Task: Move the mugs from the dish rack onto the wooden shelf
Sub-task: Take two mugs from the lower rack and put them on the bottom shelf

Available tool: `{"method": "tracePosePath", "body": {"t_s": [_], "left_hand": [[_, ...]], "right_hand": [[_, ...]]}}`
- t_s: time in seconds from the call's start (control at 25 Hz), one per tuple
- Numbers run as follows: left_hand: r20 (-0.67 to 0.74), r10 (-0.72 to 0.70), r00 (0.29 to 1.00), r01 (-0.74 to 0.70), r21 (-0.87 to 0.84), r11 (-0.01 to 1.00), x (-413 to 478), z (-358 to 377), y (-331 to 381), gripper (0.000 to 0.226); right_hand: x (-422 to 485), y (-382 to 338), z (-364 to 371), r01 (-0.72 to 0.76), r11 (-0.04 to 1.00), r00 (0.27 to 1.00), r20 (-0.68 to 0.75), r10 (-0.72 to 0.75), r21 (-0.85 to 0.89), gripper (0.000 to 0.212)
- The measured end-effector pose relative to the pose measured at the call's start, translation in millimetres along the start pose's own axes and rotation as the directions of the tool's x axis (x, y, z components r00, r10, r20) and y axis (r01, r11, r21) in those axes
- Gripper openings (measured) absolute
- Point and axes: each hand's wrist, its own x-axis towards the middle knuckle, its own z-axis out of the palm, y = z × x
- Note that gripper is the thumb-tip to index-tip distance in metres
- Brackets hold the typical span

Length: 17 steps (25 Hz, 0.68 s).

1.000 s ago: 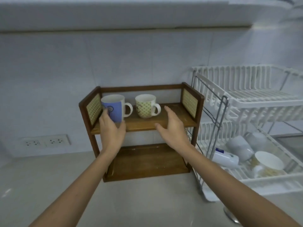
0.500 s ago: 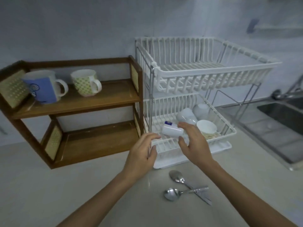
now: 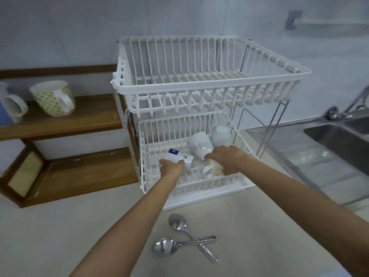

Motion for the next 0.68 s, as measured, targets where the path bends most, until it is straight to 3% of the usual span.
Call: {"method": "tracePosePath", "body": {"t_s": [0.12, 0.2, 0.28, 0.36, 0.56, 0.68], "left_hand": [[-0.05, -0.188, 0.981, 0.178, -0.166, 0.97, 14.0, 23.0, 9.3, 0.081], [-0.055, -0.264, 0.963, 0.246, -0.22, 0.944, 19.6, 36.2, 11.6, 0.093], [-0.086, -0.303, 0.949, 0.273, -0.255, 0.928, 24.2, 45.5, 11.2, 0.098], [-0.126, -0.307, 0.943, 0.26, -0.294, 0.92, 28.0, 48.6, 9.7, 0.097], [-0.109, -0.341, 0.934, 0.262, -0.442, 0.858, 35.6, 44.4, 8.7, 0.088], [-0.033, -0.323, 0.946, 0.277, -0.435, 0.857, 36.1, 37.3, 6.5, 0.077]], "right_hand": [[15.5, 0.3, -2.7, 0.077, 0.944, 0.997, -0.003, -0.083, -0.322, 0.088], [25.4, -0.7, -3.9, 0.085, 0.939, 0.996, 0.067, -0.066, -0.335, 0.089], [32.9, 4.3, -5.9, 0.029, 0.994, 0.982, 0.19, -0.009, -0.103, 0.088], [36.3, 14.5, -5.4, -0.025, 0.981, 0.958, 0.284, -0.031, 0.192, 0.087], [31.8, 30.0, 11.9, -0.151, 0.731, 0.966, 0.255, -0.033, 0.666, 0.086], [27.5, 27.4, 17.5, -0.193, 0.646, 0.977, 0.208, 0.055, 0.738, 0.096]]}}
